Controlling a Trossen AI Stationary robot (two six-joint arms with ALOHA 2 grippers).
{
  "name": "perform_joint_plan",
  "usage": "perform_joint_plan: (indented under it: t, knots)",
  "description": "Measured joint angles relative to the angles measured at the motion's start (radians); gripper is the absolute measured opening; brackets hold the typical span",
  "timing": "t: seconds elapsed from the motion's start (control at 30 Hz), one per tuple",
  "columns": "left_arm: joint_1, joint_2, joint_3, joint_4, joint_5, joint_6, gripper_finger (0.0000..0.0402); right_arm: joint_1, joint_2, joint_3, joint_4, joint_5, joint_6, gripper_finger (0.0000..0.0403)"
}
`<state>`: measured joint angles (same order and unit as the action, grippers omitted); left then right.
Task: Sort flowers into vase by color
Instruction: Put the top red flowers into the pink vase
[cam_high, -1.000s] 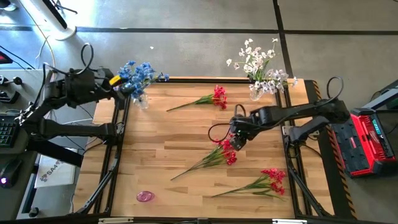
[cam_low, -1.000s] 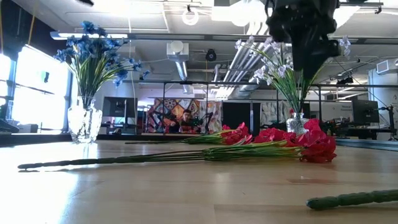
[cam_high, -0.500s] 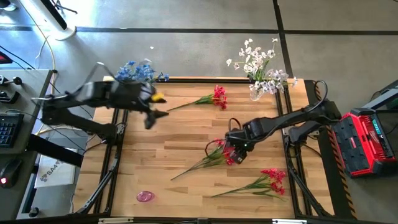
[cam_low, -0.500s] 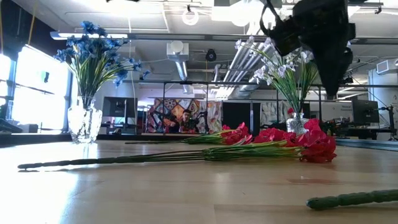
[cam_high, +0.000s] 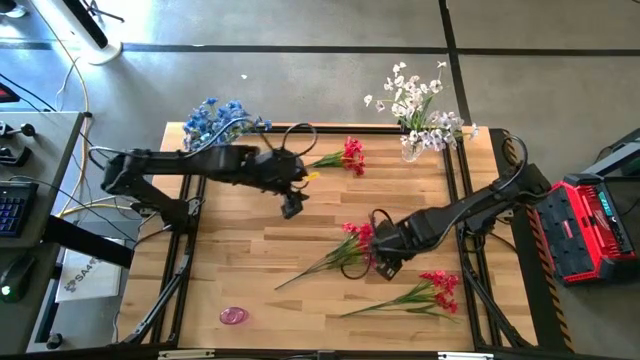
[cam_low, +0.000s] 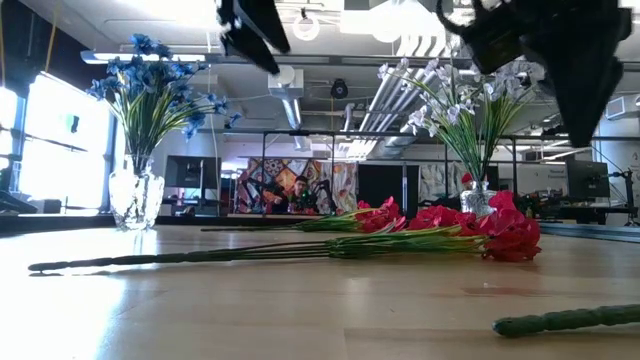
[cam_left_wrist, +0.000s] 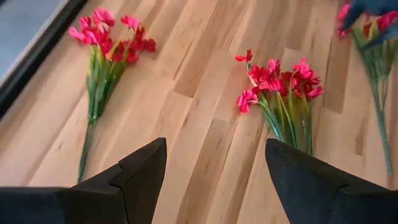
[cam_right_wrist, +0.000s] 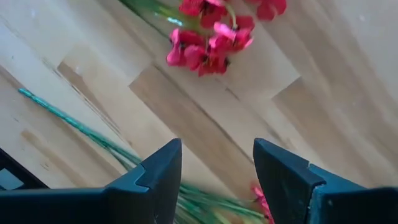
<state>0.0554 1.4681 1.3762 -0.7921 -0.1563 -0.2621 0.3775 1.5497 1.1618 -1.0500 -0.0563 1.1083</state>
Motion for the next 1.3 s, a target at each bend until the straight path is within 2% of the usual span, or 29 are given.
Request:
perform_joint_plan:
  t: [0.4, 0.8, 1.13, 1.3]
  knots:
    - [0.249, 0.198, 0.000, 0.137, 0.207, 0.184, 0.0261, 0.137, 0.000, 0.000, 0.004, 0.105, 0.194, 0.0188]
    - [0.407, 0.420, 0.000, 0.226, 0.238, 0.270, 0.0261, 0.143, 0.000, 0.000, 0.005, 0.143, 0.292, 0.0188]
    - [0.446, 0.520, 0.002, 0.297, 0.209, 0.217, 0.0261, 0.105, 0.000, 0.000, 0.014, 0.142, 0.306, 0.0188]
    - [0.451, 0.578, 0.071, 0.267, 0.170, 0.180, 0.0250, 0.091, 0.000, 0.000, 0.019, 0.142, 0.304, 0.0188]
